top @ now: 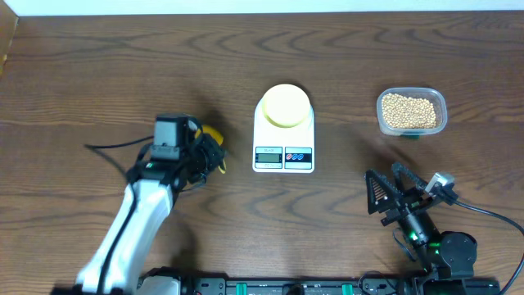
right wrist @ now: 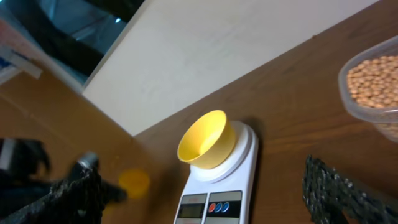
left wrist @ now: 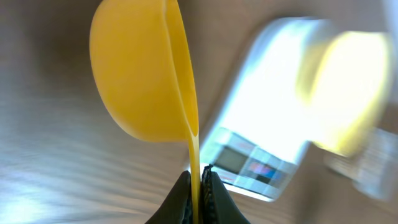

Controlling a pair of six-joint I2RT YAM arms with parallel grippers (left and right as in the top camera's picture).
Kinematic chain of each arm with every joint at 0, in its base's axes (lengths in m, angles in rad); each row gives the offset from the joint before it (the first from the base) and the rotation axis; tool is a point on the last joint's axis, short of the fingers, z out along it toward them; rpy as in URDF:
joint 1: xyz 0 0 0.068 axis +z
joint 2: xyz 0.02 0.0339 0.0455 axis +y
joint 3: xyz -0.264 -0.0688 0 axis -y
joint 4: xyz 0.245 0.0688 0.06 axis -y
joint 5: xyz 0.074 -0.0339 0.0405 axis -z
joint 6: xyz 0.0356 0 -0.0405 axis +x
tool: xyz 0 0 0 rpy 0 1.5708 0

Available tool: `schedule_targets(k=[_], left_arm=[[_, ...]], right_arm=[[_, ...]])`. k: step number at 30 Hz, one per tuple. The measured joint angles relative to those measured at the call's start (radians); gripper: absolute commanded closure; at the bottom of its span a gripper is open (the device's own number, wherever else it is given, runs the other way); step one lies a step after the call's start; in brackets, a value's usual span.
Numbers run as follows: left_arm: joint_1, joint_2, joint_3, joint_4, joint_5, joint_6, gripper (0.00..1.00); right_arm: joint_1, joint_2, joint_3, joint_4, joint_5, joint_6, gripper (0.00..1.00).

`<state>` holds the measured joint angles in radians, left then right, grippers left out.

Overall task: Scoop item into bowl and weigh 50g on scale
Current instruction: 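Raise the scoop upright with the left gripper toward the scale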

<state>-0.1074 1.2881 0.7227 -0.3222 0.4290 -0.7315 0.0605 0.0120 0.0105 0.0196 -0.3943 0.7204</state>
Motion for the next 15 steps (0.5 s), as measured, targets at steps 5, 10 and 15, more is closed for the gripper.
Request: schedule_targets(k=[5, 10, 15], left_arm=[[0.0, -0.22, 0.0, 0.032, 0.101, 0.008, 0.93], [0.0, -0.292, 0.0, 0.029, 0.14, 0.006, 0.93], [-0.05, -0.308, -0.001, 0.121, 0.138, -0.045, 0.93]], right_arm=[[0.0, 0.03, 0.071, -0.048, -0.032, -0.022, 0.01], [0.0, 0.115, 0.131, -0.03, -0.063, -0.029, 0.01], [0.0, 0.269, 0.23, -0.019, -0.159, -0.029, 0.01]])
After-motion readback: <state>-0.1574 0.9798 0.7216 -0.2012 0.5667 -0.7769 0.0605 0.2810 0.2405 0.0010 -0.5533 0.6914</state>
